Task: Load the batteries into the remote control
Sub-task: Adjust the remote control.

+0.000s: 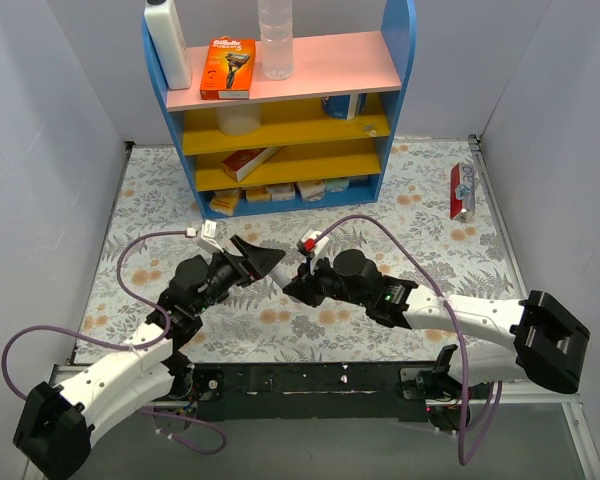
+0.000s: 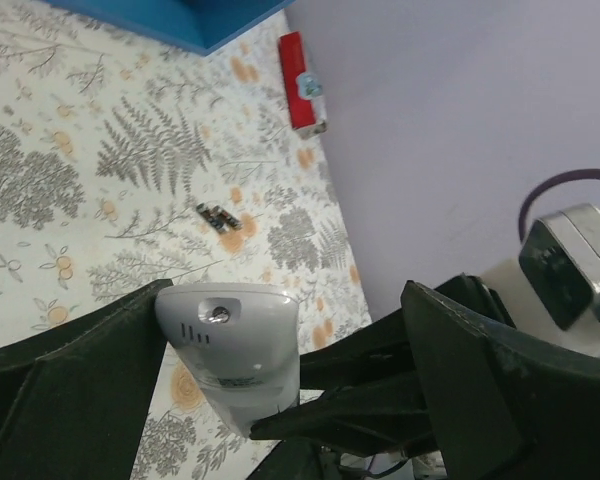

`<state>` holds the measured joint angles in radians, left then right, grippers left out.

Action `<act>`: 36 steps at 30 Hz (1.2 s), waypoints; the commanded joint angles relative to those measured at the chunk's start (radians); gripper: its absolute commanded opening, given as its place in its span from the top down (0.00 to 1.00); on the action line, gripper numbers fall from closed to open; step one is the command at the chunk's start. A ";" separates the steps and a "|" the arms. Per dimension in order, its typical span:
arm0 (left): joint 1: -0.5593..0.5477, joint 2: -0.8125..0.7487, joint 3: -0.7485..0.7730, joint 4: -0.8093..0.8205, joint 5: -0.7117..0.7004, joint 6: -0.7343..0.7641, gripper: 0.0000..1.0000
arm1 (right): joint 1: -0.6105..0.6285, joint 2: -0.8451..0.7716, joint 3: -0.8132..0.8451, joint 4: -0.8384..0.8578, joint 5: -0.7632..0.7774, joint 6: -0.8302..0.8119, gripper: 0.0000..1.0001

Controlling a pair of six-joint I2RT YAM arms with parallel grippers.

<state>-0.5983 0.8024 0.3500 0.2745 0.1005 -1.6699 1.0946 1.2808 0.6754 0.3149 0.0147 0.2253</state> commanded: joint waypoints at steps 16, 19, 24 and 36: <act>0.006 -0.098 -0.345 0.885 0.212 -0.002 0.04 | -0.107 -0.130 -0.046 0.380 -0.472 0.391 0.99; 0.006 -0.055 -0.344 0.963 0.245 -0.005 0.10 | -0.119 -0.113 -0.065 0.444 -0.512 0.445 0.99; 0.006 -0.052 -0.347 1.025 0.239 -0.013 0.25 | -0.139 -0.086 -0.089 0.518 -0.571 0.513 0.99; 0.006 -0.063 -0.353 0.959 0.263 -0.007 0.41 | -0.165 -0.040 -0.114 0.645 -0.633 0.609 0.99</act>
<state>-0.5972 0.7185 0.0494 1.2255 0.3347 -1.6833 0.9367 1.2308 0.5686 0.8265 -0.5800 0.7876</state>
